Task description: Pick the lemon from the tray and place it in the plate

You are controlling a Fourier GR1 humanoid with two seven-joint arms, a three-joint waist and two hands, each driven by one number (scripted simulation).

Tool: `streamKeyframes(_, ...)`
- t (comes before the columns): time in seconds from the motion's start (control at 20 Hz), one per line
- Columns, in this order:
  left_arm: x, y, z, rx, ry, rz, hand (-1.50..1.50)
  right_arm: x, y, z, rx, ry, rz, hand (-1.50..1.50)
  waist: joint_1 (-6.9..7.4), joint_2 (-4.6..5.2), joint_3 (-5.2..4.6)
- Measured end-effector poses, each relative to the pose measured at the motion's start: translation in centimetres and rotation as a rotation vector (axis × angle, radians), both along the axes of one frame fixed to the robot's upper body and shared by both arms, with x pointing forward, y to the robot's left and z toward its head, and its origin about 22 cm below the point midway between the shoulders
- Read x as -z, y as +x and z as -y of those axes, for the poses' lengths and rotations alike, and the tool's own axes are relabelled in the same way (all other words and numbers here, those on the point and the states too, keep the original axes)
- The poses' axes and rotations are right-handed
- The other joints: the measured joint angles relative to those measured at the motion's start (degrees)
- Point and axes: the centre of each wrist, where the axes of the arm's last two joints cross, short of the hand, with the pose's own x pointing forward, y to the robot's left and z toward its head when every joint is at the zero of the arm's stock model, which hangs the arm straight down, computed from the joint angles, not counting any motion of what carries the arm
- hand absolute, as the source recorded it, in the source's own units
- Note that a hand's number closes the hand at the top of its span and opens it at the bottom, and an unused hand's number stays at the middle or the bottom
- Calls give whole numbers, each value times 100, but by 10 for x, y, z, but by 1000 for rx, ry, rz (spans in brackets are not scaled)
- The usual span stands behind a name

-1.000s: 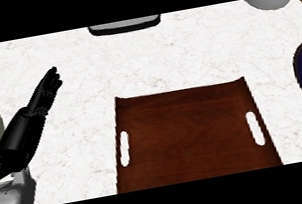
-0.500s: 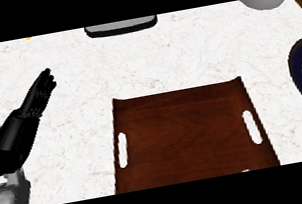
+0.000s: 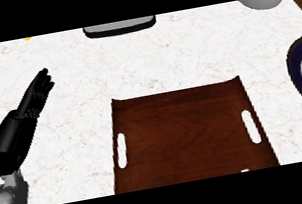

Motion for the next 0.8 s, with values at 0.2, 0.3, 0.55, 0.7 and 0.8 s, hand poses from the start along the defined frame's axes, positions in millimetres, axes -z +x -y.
streamKeyframes(0.2, 0, 0, 7, 4, 2, 4, 0, 5, -45, 22, -25, 30, 37, -150, 23, 8, 2)
streamKeyframes(0.3, 0, 2, 8, 5, -4, 4, 0, 3, -69, 34, -41, 32, 47, -150, 29, 12, 3)
streamKeyframes(0.55, 2, 0, 9, 18, 0, 2, 0, 8, -105, 51, -33, 21, 34, -150, 66, 18, 4)
streamKeyframes(0.7, -3, 0, 8, 20, -4, 1, 0, 3, -117, 59, -12, 10, 5, -150, 80, 19, 5)
streamKeyframes(0.8, 1, 2, 6, 15, -2, 5, 0, -3, -125, 64, -11, 8, -16, -150, 75, 20, 7)
